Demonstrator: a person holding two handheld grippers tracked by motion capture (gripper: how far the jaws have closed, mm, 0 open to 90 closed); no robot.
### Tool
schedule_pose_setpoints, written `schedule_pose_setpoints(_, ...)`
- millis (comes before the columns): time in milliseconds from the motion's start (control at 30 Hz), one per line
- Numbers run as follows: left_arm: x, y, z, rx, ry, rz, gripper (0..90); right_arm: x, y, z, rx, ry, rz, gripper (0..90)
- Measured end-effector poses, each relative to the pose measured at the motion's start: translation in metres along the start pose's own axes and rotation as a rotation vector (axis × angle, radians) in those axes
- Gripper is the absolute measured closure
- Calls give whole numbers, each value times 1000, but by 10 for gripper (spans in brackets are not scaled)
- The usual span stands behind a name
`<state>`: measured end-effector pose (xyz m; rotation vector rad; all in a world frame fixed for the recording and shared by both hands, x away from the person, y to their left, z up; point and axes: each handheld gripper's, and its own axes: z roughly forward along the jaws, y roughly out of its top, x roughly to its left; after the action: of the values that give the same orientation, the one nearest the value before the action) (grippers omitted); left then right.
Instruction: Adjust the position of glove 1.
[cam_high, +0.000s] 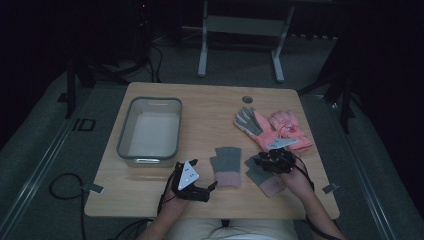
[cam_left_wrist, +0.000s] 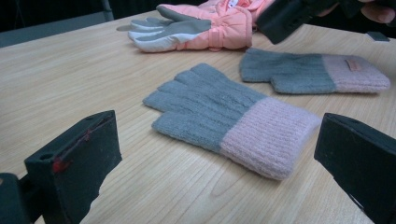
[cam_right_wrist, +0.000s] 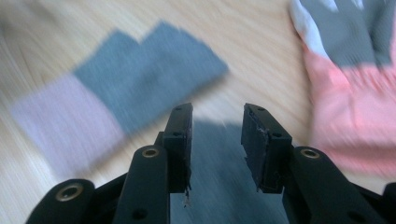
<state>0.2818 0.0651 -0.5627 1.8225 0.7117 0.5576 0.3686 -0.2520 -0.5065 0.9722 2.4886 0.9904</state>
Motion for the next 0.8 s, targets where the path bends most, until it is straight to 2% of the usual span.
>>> schedule_pose_setpoints(67, 0, 0, 0, -1, 0, 1, 0, -7, -13, -5, 31, -22, -19, 604)
schedule_pose_setpoints(233, 0, 0, 0, -1, 1, 1, 0, -9, -28, -4, 66, -15, -47, 593)
schedule_pose_setpoints(433, 0, 0, 0, -2, 2, 1, 0, -13, -39, 6, 95, 25, -22, 629)
schedule_pose_setpoints(533, 0, 0, 0, -2, 1, 3, 0, -15, -43, 7, 78, 35, -18, 641)
schedule_pose_setpoints(700, -1, 0, 0, -3, 2, 6, 0, -11, -44, 7, 82, 16, -21, 790)
schedule_pose_setpoints(800, -1, 0, 0, -3, 3, 6, 0, -8, -43, 7, 82, -3, 4, 841)
